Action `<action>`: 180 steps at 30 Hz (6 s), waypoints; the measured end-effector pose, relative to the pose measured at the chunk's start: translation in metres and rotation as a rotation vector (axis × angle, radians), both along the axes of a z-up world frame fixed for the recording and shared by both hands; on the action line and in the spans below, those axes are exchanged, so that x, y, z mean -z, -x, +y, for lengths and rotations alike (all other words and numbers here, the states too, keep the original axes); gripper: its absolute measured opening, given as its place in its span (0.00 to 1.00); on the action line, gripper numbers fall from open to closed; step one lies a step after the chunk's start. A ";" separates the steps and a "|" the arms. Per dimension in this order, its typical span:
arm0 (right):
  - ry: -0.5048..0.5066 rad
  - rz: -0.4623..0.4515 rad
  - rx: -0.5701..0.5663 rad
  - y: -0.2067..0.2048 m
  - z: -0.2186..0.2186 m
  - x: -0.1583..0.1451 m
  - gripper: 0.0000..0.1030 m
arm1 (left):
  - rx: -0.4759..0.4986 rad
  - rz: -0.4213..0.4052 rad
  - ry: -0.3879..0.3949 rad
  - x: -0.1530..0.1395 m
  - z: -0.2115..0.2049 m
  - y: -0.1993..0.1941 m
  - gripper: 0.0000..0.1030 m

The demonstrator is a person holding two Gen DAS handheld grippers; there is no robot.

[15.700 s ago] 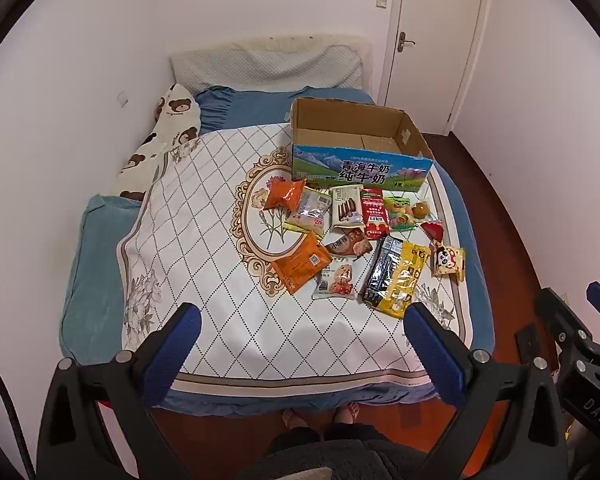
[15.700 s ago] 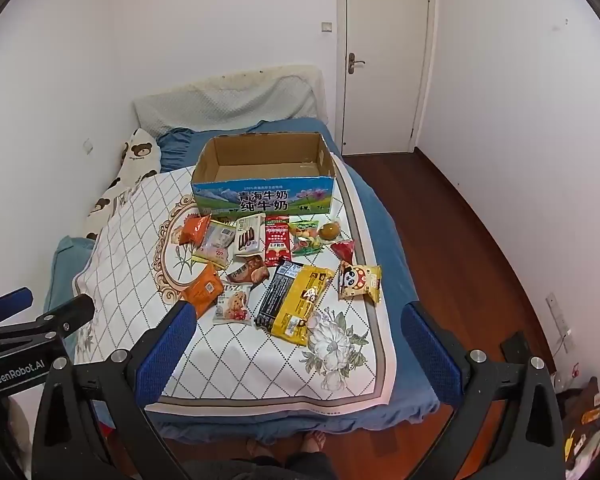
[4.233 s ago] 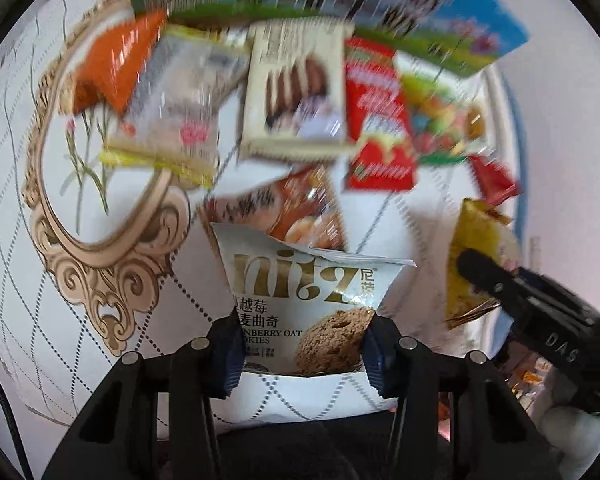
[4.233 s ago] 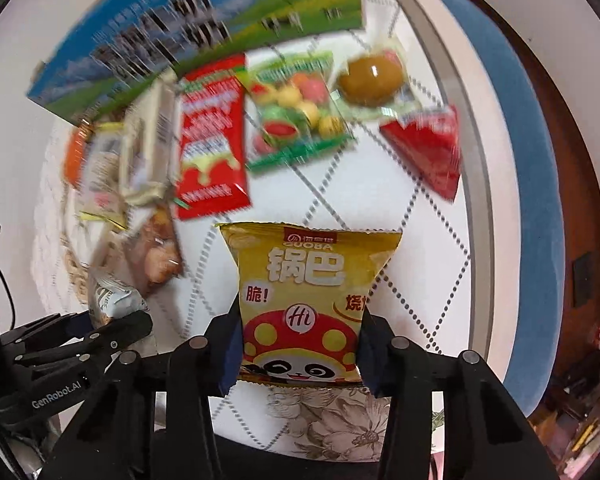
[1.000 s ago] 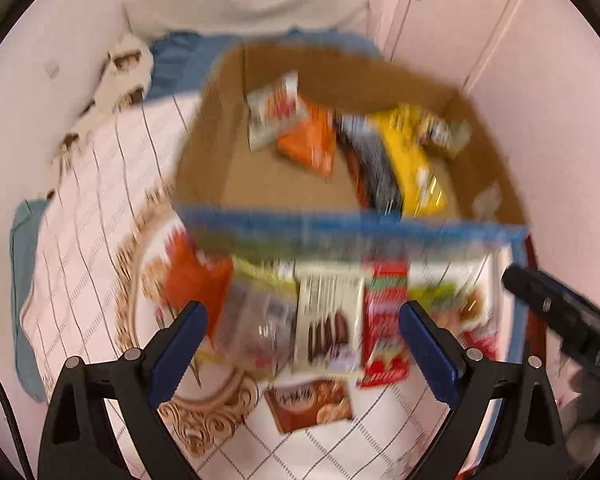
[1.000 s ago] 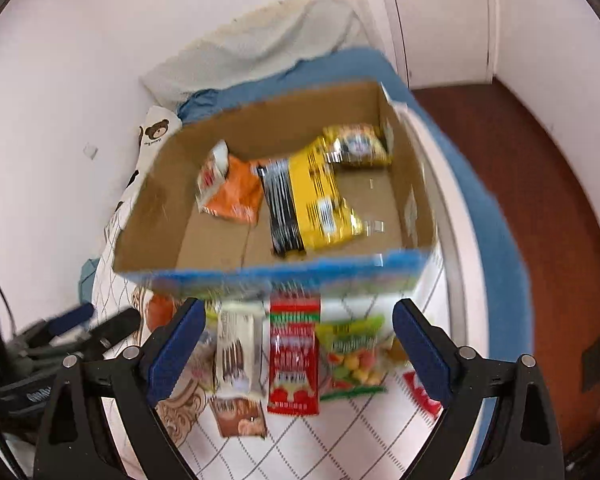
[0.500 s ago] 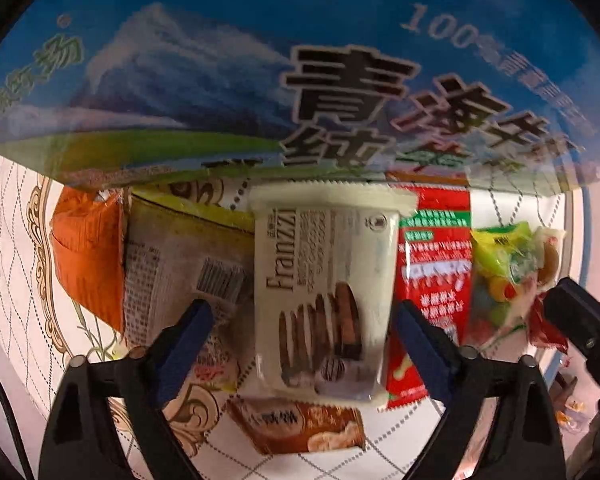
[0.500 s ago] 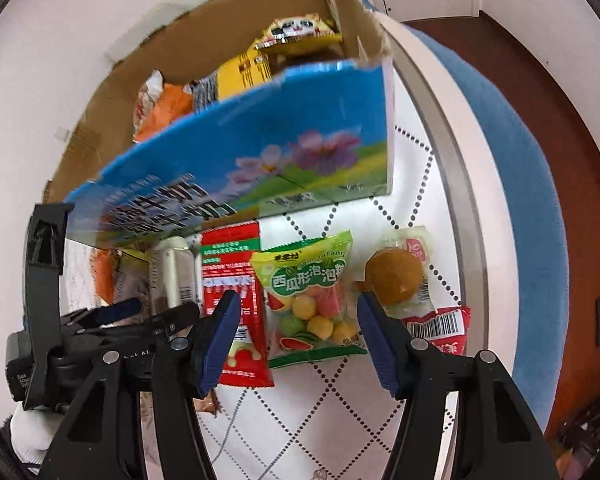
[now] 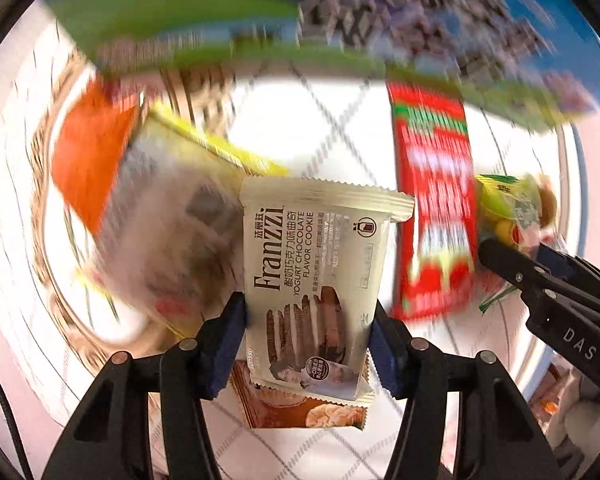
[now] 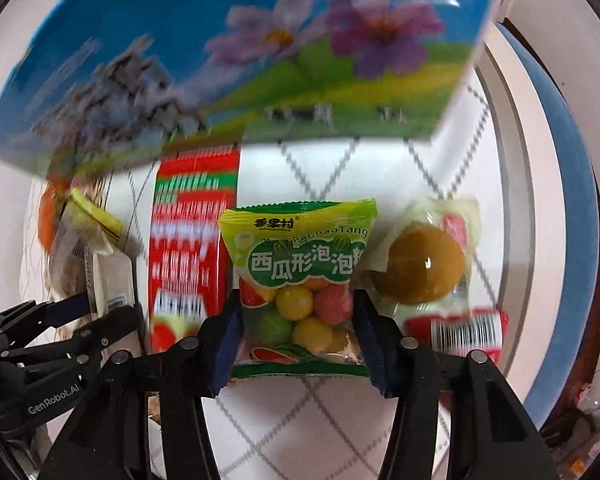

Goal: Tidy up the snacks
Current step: 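Grasp the Franzzi cookie packet with the left tool while the right tool grasps the watermelon candy bag, then carry both packets into the box and open both tools, then move both tools back toward the remaining snacks on the bed, then grasp the red sauce sachet with the left tool while the right tool grasps the round yellow candy, then carry both items into the box and open both tools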

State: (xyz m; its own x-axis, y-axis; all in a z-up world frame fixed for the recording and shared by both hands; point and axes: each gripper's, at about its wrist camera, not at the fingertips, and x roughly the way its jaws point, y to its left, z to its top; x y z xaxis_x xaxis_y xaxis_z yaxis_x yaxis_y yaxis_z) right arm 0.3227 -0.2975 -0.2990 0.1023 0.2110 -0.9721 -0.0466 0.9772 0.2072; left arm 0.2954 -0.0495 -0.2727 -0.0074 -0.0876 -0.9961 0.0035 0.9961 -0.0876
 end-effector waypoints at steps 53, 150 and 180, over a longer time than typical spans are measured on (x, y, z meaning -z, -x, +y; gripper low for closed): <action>0.073 -0.246 0.100 -0.173 -0.023 -0.118 0.52 | -0.052 -0.152 -0.021 -0.095 0.014 -0.238 0.56; 0.003 0.017 -0.091 0.016 -0.011 0.015 0.57 | -0.087 0.018 0.045 0.028 -0.017 -0.021 0.46; -0.171 -0.340 0.012 -0.069 -0.038 -0.181 0.51 | -0.059 -0.250 0.293 -0.171 -0.030 -0.161 0.43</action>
